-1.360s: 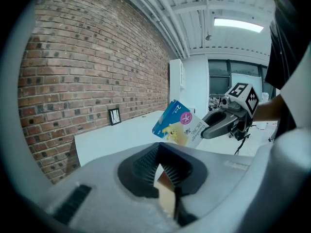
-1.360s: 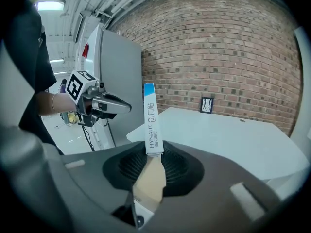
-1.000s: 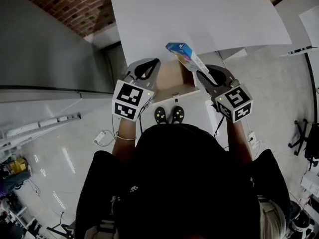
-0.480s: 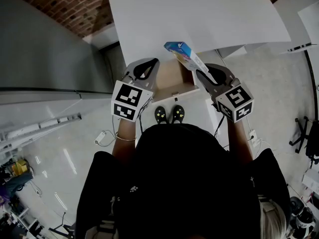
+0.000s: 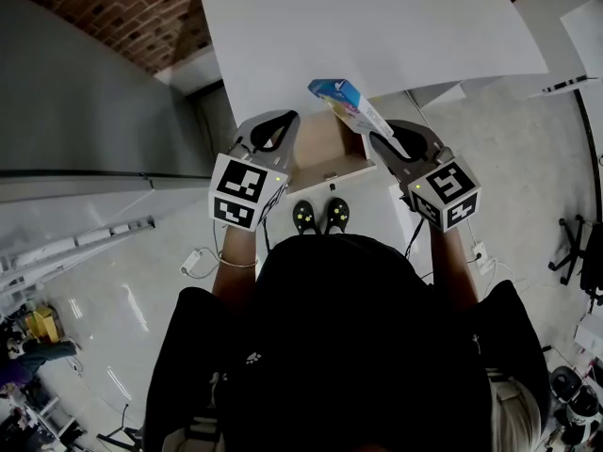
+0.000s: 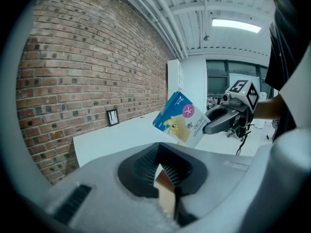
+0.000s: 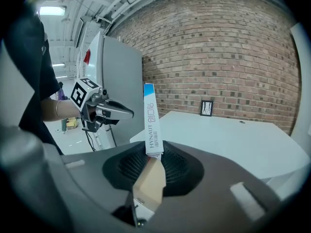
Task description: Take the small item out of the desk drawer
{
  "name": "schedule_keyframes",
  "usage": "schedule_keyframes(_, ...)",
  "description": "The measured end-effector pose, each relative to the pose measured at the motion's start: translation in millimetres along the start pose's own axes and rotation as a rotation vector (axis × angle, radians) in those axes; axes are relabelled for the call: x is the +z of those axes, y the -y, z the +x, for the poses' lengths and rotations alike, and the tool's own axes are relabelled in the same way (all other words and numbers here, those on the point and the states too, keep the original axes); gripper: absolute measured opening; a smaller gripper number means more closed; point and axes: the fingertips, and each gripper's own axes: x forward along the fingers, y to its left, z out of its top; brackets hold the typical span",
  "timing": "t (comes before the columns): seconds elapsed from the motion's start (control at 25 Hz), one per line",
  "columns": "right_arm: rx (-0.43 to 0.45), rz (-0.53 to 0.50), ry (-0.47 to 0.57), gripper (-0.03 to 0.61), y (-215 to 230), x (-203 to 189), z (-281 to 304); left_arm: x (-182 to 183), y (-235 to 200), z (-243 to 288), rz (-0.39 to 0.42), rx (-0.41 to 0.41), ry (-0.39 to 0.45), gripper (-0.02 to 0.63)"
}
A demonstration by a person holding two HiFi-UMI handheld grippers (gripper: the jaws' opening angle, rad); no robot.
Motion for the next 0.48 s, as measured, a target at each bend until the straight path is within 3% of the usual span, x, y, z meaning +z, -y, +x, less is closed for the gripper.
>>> schedule_keyframes(0.48, -0.005, 0.017, 0.006, 0.101, 1.6, -5.4, -8.2, -0.6, 8.6, 1.8, 0.0, -0.004, -0.001, -0.003)
